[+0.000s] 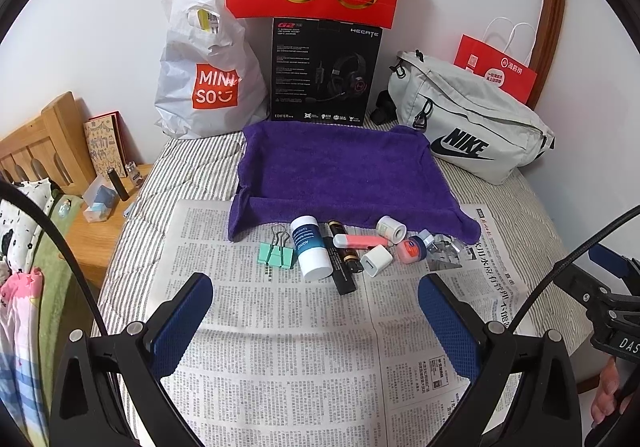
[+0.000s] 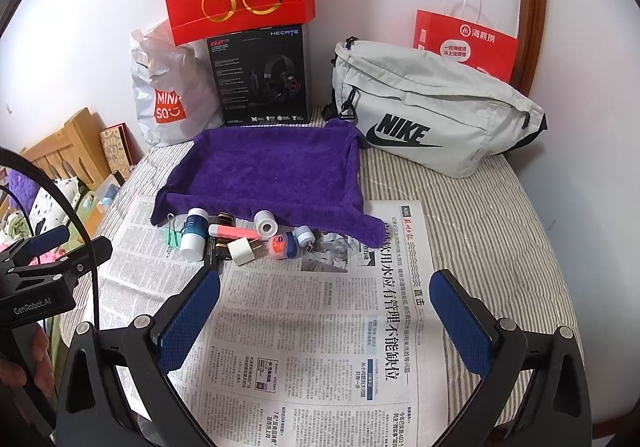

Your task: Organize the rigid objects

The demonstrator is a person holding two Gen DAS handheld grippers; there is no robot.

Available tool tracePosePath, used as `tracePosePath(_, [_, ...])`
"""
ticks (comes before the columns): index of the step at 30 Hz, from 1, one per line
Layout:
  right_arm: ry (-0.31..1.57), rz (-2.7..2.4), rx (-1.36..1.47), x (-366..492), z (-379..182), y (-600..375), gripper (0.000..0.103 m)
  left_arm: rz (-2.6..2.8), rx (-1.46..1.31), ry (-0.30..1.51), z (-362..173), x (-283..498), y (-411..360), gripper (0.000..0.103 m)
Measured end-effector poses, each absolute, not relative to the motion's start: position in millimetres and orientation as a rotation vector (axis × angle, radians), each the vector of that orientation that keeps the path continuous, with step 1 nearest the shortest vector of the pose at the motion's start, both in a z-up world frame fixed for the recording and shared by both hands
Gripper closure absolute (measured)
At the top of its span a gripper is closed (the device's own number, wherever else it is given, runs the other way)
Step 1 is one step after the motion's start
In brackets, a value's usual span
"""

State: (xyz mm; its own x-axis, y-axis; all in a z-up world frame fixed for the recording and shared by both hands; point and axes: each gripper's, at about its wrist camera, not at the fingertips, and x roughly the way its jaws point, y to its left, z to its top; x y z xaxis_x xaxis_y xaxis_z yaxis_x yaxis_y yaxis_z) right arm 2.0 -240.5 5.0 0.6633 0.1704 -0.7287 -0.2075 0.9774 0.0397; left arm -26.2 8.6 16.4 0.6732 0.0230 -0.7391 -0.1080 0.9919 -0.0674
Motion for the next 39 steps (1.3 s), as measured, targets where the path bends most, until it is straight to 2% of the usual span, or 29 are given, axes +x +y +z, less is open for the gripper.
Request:
tracePosePath(20, [0.838, 0.223, -0.053, 10.4, -2.1, -239.2, 0.000, 0.071, -0.121, 0.848, 3.7, -15.0, 22.1, 0.000])
tracePosePath(33, [0.880, 0.221, -0.054, 32.3, -26.5, -242.1, 0.000, 0.095, -0.106, 0.931, -55.1, 21.8, 51.5, 0.000])
tracePosePath(39, [0.918, 0.215, -0.067, 46.5, -43.9, -241.7, 0.000, 0.087, -0.083, 0.971, -88.6, 51.1, 63.3, 0.005])
